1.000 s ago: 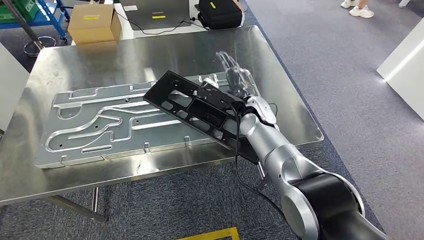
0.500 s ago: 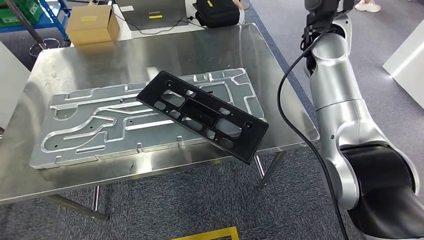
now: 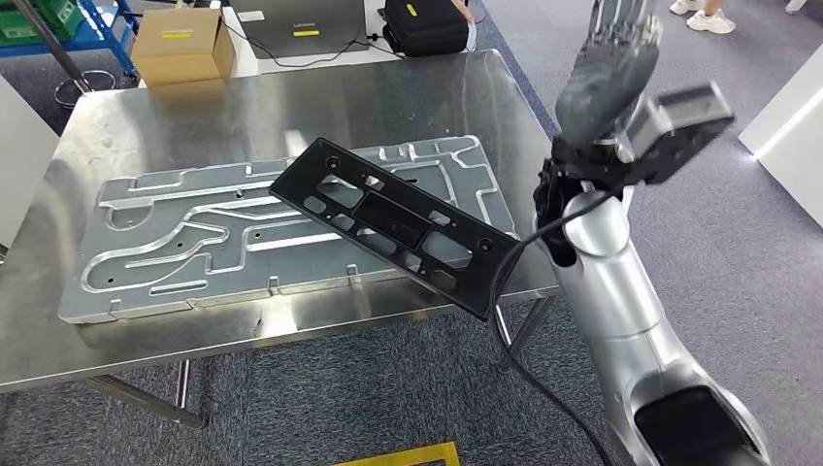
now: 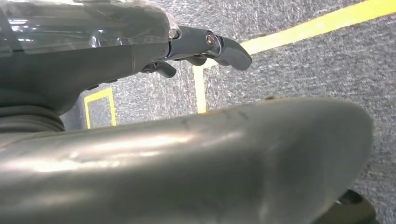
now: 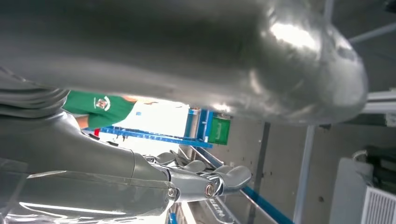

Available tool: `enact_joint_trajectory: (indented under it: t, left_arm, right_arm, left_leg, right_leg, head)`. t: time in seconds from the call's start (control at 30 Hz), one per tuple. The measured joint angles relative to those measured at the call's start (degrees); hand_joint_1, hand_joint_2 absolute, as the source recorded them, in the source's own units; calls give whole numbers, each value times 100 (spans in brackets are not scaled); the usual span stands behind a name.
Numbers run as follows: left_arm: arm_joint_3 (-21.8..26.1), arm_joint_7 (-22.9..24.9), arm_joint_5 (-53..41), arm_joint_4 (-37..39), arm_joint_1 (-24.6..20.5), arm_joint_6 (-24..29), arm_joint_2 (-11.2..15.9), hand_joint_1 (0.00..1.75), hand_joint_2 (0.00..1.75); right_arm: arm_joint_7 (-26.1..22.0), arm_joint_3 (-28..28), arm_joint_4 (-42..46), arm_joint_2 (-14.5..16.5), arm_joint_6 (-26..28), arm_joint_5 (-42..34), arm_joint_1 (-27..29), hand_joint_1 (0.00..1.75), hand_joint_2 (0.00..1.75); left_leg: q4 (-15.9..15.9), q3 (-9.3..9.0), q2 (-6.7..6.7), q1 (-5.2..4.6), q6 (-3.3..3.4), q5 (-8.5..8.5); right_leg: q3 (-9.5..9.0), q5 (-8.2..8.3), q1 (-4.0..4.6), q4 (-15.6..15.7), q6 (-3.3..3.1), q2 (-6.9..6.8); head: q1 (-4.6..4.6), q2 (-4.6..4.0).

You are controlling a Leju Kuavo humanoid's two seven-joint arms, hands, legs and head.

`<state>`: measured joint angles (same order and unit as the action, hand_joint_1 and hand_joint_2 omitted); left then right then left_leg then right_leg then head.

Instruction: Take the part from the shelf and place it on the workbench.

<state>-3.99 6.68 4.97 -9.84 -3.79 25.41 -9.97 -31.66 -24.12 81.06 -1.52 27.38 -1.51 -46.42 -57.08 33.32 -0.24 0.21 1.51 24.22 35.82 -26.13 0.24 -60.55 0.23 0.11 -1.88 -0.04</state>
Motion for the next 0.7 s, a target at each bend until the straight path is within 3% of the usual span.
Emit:
enact_joint_trajectory:
  t: [0.1, 0.13, 0.17, 0.2, 0.27, 0.33, 0.43, 0.5, 0.6, 0.63, 0.67, 0.7]
  left_arm:
    - [38, -19, 20, 0, -2, 50, -12, 0, 0]
    - [49, -31, 23, 0, -3, 64, -13, 0, 0]
    - [57, -40, 25, 0, -2, 77, -13, 0, 0]
    - [63, -42, 27, 0, 0, 86, -13, 0, 0]
    - [66, -24, 27, 0, 2, 90, -12, 0, 0]
    - [68, 15, 28, 0, -9, 104, -9, 0, 0]
    - [87, 55, 47, 0, -19, 150, -8, 0, 0]
    - [112, 68, 87, 0, -18, 177, -8, 0, 0]
    - [160, 79, 151, 0, -14, 204, -5, 0, 0]
    - [177, 80, 161, 0, -9, 213, -4, 0, 0]
    - [191, 80, 171, 0, -3, 221, -3, 0, 0]
    - [206, 80, 184, 0, 3, 233, -2, 0, 0]
  right_arm:
    - [-202, -74, 267, -23, 250, -35, 591, 0, 0]
    - [-250, -108, 321, -27, 319, -40, 807, 0, 0]
    - [-294, -142, 369, -29, 386, -43, 1018, 0, 0]
    - [-338, -181, 415, -31, 452, -34, 1213, 0, 0]
    - [-405, -259, 479, -31, 572, -6, 1527, 0, 0]
    - [-436, -348, 511, -10, 649, 11, 1783, 0, 0]
    - [-403, -465, 524, 42, 668, -4, 2143, 0, 0]
    - [-361, -518, 526, 106, 662, 9, 2348, 0, 0]
    - [-289, -545, 528, 207, 643, 77, 2678, 0, 0]
    - [-266, -544, 528, 228, 637, 120, 2785, 0, 0]
    - [-245, -541, 528, 246, 627, 171, 2878, 0, 0]
    - [-214, -533, 532, 268, 614, 229, 2961, 0, 0]
  left_leg:
    - [30, -10, 12, 15, 21, -20]
    - [27, -7, 11, 20, 20, -18]
    - [22, -5, 7, 28, 14, -15]
    - [11, -4, 0, 39, 2, -8]
    - [-31, 1, -11, 57, -51, 22]
    - [-76, 11, -14, 53, -129, 57]
    - [-72, 4, -15, 62, -242, 71]
    - [-248, 68, -10, 83, -294, 224]
    - [-1278, 499, -5, 88, -326, 815]
    - [-1602, 634, -4, 88, -327, 939]
    - [-1743, 681, -4, 87, -319, 956]
    - [-1641, 610, -4, 84, -301, 858]
  right_leg:
    - [458, -525, -61, -1002, 99, 2]
    - [581, -605, -91, -1266, 128, 0]
    - [616, -583, -122, -1346, 154, -3]
    - [529, -454, -153, -1182, 177, -6]
    - [130, -118, -199, -429, 206, -13]
    - [-143, 37, -189, 104, 163, 5]
    - [-168, 49, -152, 176, 23, 24]
    - [-172, 75, -156, 201, -61, 15]
    - [-156, 90, -129, 208, -126, -12]
    - [-148, 91, -113, 204, -134, -19]
    - [-142, 92, -98, 199, -139, -22]
    - [-140, 92, -85, 195, -142, -19]
  head:
    - [7, -1]
    - [7, -1]
    - [7, -1]
    - [8, 0]
    - [8, 0]
    - [3, 0]
    - [2, 0]
    - [0, 0]
    - [-5, 0]
    - [-4, 0]
    - [-4, 0]
    - [-4, 0]
